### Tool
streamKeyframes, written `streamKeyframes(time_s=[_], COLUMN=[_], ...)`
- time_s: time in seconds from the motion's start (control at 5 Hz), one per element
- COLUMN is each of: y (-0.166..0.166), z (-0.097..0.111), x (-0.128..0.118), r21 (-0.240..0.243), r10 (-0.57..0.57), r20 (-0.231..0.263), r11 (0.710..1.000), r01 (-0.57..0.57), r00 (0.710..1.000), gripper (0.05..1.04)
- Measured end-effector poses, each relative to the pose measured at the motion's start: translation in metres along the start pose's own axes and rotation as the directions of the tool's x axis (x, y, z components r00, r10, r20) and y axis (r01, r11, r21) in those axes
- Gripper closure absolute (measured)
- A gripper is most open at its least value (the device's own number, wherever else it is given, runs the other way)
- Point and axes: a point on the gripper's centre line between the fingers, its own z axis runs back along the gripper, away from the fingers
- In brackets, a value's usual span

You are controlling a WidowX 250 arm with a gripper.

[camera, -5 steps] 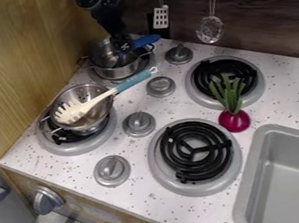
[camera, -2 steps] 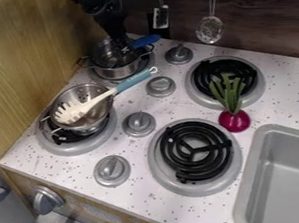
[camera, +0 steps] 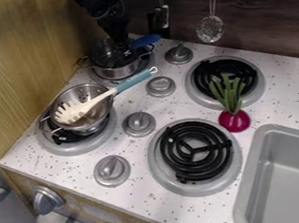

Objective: Moved blue spoon to silver pot placed on bottom left burner

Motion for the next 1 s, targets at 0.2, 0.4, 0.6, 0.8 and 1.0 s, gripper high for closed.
streamKeyframes(time_s=[0.2, 0.4, 0.6, 0.8, 1.0], y=[0.0, 0.001, 0.002, 0.002, 0.006], z=[-0.011, -0.02, -0.02, -0.025, -0.028], x=[-0.001, -0.007, -0.011, -0.012, -0.015], r21=[-0.012, -0.036, -0.035, -0.058, -0.075], r10=[0.003, 0.01, 0.018, 0.018, 0.03], r20=[0.0, -0.01, -0.011, -0.016, -0.022], r11=[1.0, 0.999, 0.999, 0.998, 0.997], r01=[-0.003, -0.01, -0.018, -0.019, -0.032], r00=[1.0, 1.0, 1.0, 1.0, 0.999], gripper=[0.083, 0.083, 0.083, 0.133, 0.325])
